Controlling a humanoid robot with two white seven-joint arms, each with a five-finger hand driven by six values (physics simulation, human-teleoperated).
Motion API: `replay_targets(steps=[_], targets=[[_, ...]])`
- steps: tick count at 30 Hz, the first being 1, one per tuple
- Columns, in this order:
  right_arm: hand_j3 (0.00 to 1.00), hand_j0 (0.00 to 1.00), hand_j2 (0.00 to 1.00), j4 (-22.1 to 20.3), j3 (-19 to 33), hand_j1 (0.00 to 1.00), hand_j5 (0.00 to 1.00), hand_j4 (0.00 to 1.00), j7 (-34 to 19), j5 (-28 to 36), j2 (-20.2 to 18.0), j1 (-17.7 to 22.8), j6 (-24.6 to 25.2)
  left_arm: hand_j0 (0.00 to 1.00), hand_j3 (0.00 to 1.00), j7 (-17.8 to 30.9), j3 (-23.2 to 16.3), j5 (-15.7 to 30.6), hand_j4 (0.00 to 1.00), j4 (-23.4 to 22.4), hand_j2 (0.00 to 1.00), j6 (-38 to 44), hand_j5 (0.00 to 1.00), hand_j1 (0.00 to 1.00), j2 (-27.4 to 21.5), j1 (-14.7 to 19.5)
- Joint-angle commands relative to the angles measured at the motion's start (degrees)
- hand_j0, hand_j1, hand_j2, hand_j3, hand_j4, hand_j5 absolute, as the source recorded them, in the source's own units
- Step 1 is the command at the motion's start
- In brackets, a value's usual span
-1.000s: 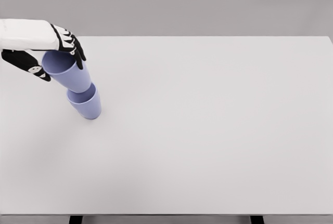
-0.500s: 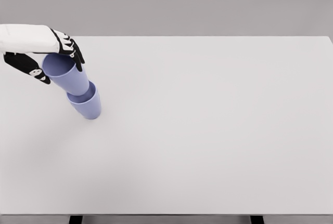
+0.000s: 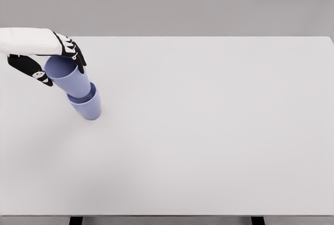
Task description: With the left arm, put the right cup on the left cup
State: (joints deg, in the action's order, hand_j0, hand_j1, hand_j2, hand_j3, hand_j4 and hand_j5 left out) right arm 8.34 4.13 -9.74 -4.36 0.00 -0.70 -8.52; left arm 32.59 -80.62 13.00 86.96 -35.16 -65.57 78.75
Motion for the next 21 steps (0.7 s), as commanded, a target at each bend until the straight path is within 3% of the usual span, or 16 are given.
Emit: replay_targets(steps=[1, 16, 18, 21], targets=[[1.00, 1.00, 1.00, 0.0, 0.0, 1.00, 1.00, 1.00, 0.0, 0.0, 0.0, 0.0, 0.0, 0.63, 0.63, -0.1, 0.2, 0.4, 0.63, 0.0, 0.63, 0.2, 0.63, 0.63, 0.0, 0.0], [1.00, 1.00, 1.00, 0.0, 0.0, 1.00, 1.00, 1.00, 0.0, 0.0, 0.0, -0.1, 0.0, 0.64, 0.64, -0.2, 0.5, 0.4, 0.64, 0.1, 0.64, 0.2, 0.64, 0.64, 0.7, -0.9], [1.00, 1.00, 1.00, 0.0, 0.0, 1.00, 1.00, 1.00, 0.0, 0.0, 0.0, 0.0, 0.0, 0.82, 0.82, -0.3, 0.5, 0.0, 0.82, 0.0, 0.82, 0.3, 0.82, 0.82, 0.7, -0.9], [1.00, 1.00, 1.00, 0.0, 0.0, 1.00, 1.00, 1.00, 0.0, 0.0, 0.0, 0.0, 0.0, 0.87, 0.87, -0.4, 0.6, -0.3, 0.87, -0.2, 0.87, 0.4, 0.87, 0.87, 0.4, -1.0]])
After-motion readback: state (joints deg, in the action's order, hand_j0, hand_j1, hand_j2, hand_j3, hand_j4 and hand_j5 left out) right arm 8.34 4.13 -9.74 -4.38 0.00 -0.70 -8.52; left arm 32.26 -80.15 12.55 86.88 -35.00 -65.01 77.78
